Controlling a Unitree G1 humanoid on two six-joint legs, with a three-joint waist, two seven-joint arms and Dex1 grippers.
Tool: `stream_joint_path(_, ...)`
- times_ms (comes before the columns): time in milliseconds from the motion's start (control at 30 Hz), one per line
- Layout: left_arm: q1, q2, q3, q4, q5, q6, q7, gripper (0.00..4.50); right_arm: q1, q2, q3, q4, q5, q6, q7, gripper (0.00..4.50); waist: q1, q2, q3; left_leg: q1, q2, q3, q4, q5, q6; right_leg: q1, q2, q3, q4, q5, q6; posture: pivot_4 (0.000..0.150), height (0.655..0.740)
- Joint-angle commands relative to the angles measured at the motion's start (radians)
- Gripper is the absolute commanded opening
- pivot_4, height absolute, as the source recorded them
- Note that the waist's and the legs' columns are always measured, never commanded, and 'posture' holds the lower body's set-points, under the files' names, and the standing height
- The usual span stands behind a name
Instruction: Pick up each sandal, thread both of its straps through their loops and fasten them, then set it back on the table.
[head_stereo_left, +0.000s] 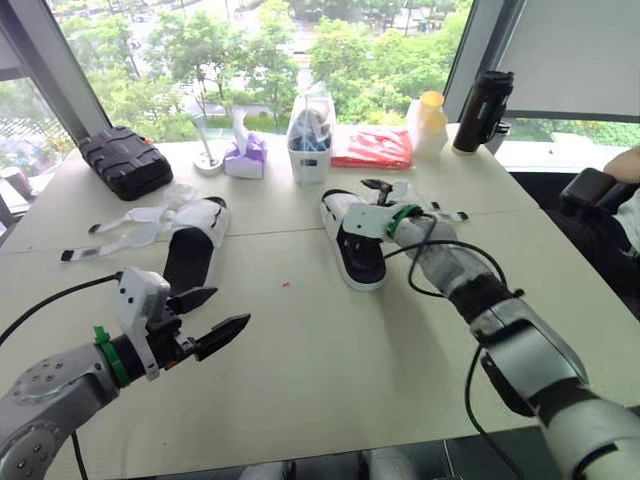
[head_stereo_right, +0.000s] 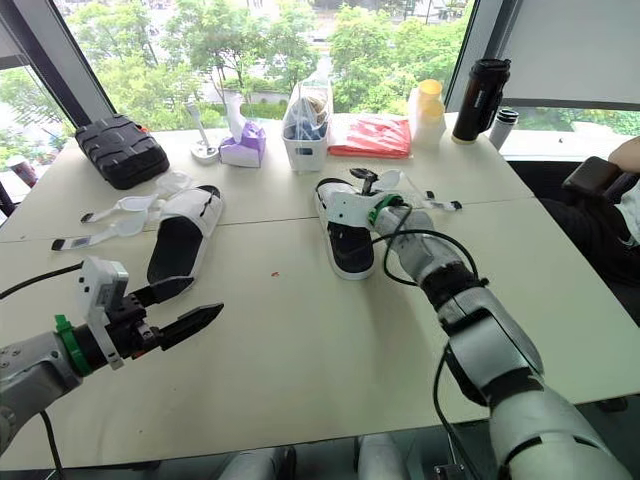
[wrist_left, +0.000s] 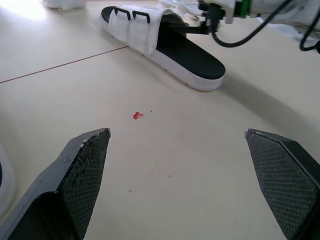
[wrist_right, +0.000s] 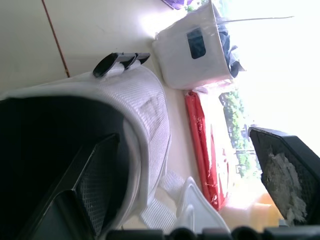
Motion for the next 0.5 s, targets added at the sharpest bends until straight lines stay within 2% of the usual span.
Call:
stream_joint_path(33,-0.003,-0.008,0.005,-0.033,0.013,-0.024,-0.003,4.5,-0.078,0.052,0.026,0.151,-0.049,-0.043,-0.1,4.44,-0.004,0.0,0.0,0.0,0.0,0.0,0.0,0.0,0.0,0.0,0.0,0.0,0.0,0.0,0.0,0.15,0.74)
stream_joint_path(200,0.005,-0.019,0.003,-0.044,0.028,-0.026,0.001,4.5,-0.139,0.118,0.044,0.304,-0.081,-0.043,-0.201,4.44,-0.017,0.0,0.0,-0.001,0.0,-0.001,0.0,0.0,0.0,-0.001,0.0,0.0,0.0,0.0,0.0,0.15,0.74)
stream_joint_path(233,0.008,-0.022,0.005,-0.047,0.03,-0.026,0.003,4.5,-0.145,0.125,0.045,0.323,-0.084,-0.041,-0.209,4.06,-0.018,0.0,0.0,-0.001,0.0,-0.001,0.0,0.0,0.0,-0.001,0.0,0.0,0.0,0.0,0.0,0.15,0.74)
stream_joint_path(267,0.011,-0.025,0.006,-0.051,0.031,-0.026,0.004,4.5,-0.151,0.129,0.046,0.336,-0.085,-0.041,-0.215,3.93,-0.019,0.0,0.0,-0.001,0.0,-0.001,0.0,0.0,0.0,-0.002,0.0,0.0,0.0,0.0,0.0,0.15,0.74)
stream_joint_path(333,0.017,-0.03,0.006,-0.058,0.035,-0.026,0.006,4.5,-0.159,0.135,0.046,0.354,-0.088,-0.044,-0.222,3.18,-0.02,0.0,0.0,-0.001,0.0,0.0,-0.001,0.0,0.0,-0.003,0.0,0.001,0.001,0.0,0.0,0.15,0.74)
stream_joint_path(500,0.016,-0.035,0.002,-0.059,0.042,-0.025,0.008,4.5,-0.174,0.146,0.035,0.371,-0.082,-0.049,-0.236,0.66,-0.021,0.0,0.0,-0.002,0.0,0.0,-0.001,0.0,0.0,-0.004,0.001,0.001,0.002,0.0,0.0,0.15,0.74)
